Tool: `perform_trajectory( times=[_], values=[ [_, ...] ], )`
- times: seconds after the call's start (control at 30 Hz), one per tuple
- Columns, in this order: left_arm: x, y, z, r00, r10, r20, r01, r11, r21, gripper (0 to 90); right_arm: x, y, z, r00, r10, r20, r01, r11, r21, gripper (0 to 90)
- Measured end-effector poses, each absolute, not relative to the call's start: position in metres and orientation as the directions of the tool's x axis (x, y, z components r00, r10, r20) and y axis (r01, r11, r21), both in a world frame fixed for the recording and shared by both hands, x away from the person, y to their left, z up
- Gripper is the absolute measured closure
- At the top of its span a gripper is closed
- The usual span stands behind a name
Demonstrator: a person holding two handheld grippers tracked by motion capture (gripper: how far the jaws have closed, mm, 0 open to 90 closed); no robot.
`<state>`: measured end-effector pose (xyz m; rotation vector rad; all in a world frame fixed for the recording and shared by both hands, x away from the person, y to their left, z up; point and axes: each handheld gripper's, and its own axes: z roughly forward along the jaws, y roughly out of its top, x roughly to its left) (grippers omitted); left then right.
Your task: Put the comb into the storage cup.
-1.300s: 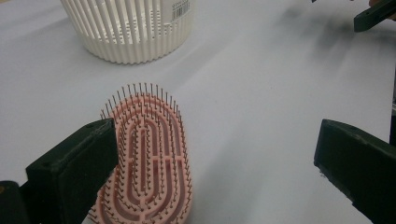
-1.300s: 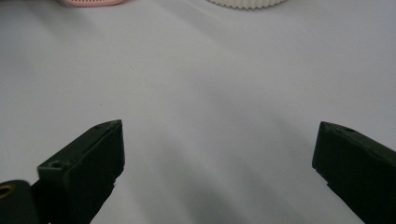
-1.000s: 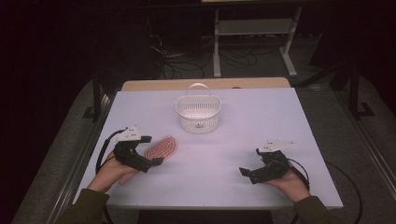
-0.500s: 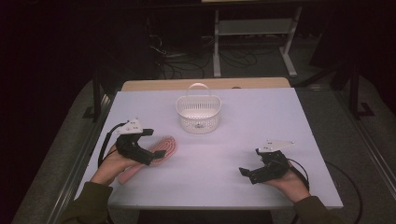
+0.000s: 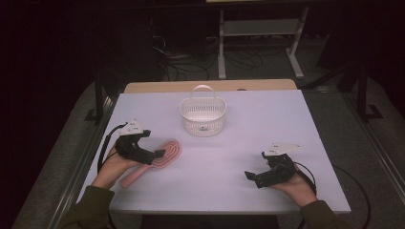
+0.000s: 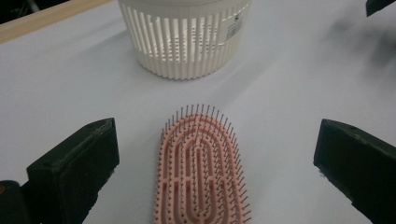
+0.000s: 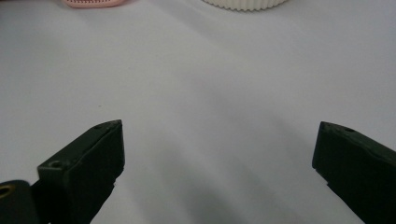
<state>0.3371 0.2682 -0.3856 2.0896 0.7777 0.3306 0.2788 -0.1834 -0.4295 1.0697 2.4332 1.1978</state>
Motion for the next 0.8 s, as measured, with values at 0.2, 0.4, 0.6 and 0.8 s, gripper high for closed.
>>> perform_trajectory(
  times=[0.2, 0.4, 0.6, 0.8],
  values=[
    [0.338, 0.27, -0.386, 0.753, 0.656, -0.049, 0.43, -0.435, 0.791, 0.0, 0.279, -0.184, -0.43, -0.707, 0.698, 0.114, 0.516, 0.399, 0.758, 2.2],
    [0.337, 0.272, -0.389, 0.75, 0.659, -0.054, 0.444, -0.442, 0.779, 0.0, 0.279, -0.184, -0.43, -0.707, 0.698, 0.114, 0.517, 0.399, 0.757, 2.2],
    [0.335, 0.276, -0.392, 0.746, 0.664, -0.059, 0.46, -0.448, 0.767, 0.0, 0.278, -0.184, -0.43, -0.705, 0.7, 0.114, 0.518, 0.397, 0.758, 2.2],
    [0.334, 0.279, -0.395, 0.742, 0.668, -0.062, 0.47, -0.451, 0.759, 0.0, 0.279, -0.184, -0.43, -0.705, 0.7, 0.114, 0.518, 0.398, 0.757, 2.2]
  ],
)
